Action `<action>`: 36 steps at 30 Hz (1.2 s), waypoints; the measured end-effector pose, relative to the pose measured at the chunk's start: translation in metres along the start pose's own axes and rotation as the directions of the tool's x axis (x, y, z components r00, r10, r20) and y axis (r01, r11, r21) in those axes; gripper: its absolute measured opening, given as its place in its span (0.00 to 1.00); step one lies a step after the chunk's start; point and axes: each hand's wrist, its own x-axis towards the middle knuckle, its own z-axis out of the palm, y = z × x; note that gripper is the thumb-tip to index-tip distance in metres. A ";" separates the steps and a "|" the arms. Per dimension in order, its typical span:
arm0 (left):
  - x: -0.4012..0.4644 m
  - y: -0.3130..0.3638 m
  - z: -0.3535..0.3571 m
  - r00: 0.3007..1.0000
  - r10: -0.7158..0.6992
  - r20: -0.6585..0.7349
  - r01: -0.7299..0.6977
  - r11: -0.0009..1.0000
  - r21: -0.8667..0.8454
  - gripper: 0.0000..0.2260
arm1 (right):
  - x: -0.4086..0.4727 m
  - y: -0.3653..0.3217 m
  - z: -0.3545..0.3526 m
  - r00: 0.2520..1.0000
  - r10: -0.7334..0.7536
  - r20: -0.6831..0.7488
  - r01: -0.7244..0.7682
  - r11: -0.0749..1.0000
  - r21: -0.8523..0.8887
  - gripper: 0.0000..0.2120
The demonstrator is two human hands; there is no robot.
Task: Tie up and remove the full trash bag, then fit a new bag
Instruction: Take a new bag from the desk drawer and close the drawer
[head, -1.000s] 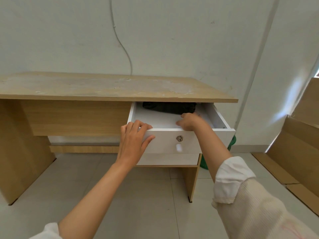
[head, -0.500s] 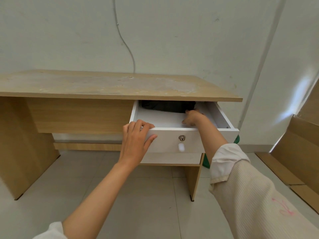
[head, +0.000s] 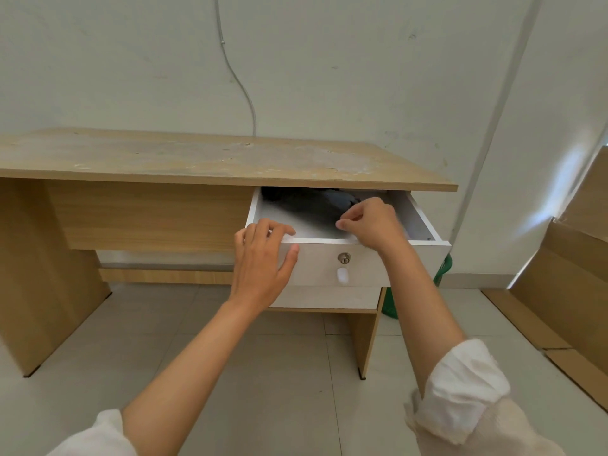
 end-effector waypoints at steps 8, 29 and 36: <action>0.028 0.031 0.002 0.997 0.019 0.069 -0.014 0.998 -0.066 0.34 | -0.048 -0.010 0.017 0.927 -0.177 -0.332 0.279 0.916 0.289 0.04; 0.136 0.030 -0.049 0.842 0.504 -0.194 -0.454 0.855 0.251 0.24 | -0.090 0.033 0.084 0.747 -0.311 -0.587 0.369 0.929 -0.022 0.10; 0.128 -0.023 -0.013 0.948 0.317 0.036 -0.310 0.888 0.340 0.29 | -0.086 0.064 0.108 0.831 -0.330 -0.447 0.278 0.944 -0.179 0.11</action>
